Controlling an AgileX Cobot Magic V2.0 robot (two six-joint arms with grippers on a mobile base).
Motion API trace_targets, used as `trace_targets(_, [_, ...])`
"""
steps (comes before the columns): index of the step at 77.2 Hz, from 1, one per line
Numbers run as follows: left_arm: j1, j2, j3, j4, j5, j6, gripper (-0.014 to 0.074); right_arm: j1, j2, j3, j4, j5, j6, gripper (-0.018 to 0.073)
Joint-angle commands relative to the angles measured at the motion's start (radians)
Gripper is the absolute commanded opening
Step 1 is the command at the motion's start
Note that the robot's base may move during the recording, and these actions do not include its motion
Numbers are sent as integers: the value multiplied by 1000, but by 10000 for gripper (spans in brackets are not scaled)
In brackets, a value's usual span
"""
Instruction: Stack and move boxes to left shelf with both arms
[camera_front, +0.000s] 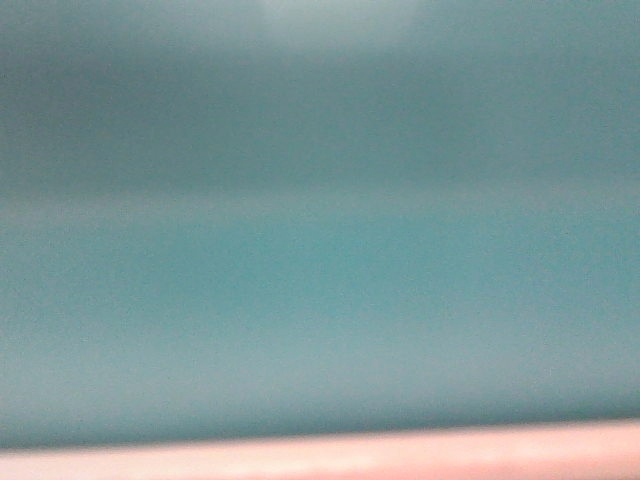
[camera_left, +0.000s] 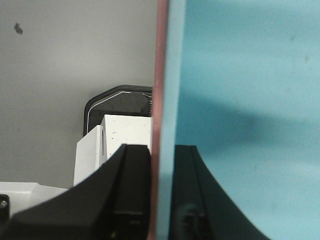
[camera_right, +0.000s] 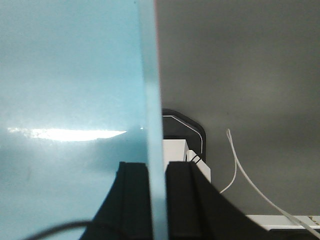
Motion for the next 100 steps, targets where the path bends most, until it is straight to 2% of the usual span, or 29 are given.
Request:
trace_targets(1, [-7, -32, -31, -20, 40, -11, 7, -2, -35, -30, -10, 0, 1, 57])
trace_targets(100, [-7, -32, -31, -20, 40, -11, 7, -2, -35, -30, -10, 3, 1, 57])
